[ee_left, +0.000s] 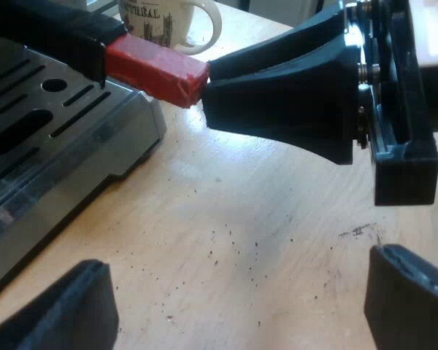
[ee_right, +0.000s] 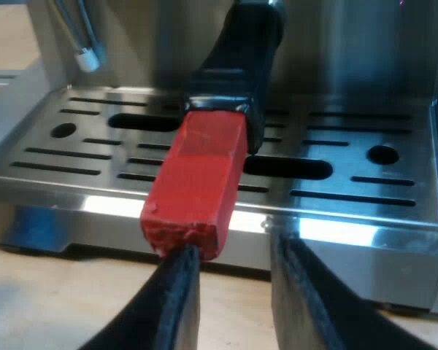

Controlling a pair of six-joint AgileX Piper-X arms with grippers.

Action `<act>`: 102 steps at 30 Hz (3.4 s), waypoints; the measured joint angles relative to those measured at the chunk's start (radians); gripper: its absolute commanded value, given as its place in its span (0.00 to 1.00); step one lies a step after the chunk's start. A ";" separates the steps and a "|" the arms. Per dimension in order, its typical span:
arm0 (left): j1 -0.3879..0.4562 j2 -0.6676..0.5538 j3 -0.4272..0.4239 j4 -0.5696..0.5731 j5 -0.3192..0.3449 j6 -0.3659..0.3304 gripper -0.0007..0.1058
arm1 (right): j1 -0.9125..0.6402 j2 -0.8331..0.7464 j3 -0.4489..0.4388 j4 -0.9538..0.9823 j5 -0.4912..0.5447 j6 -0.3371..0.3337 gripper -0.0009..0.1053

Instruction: Grind coffee beans and then tamp

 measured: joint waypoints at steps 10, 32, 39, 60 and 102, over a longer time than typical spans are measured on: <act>0.000 0.000 0.000 0.000 0.000 0.000 0.68 | 0.006 0.001 -0.011 0.029 0.026 -0.021 0.27; 0.000 -0.176 0.000 0.054 0.037 0.000 0.71 | 0.192 -0.241 -0.140 0.501 0.029 0.228 0.54; 0.000 -0.197 0.000 0.075 -0.013 0.012 0.72 | 0.102 -0.261 -0.384 0.845 -0.104 0.314 0.54; 0.000 -0.197 0.000 0.075 -0.058 0.018 0.72 | -0.193 0.070 -0.654 1.173 -0.491 0.330 0.54; 0.000 -0.197 0.000 0.075 -0.058 0.018 0.72 | -0.196 0.123 -0.459 0.815 -0.400 0.247 0.01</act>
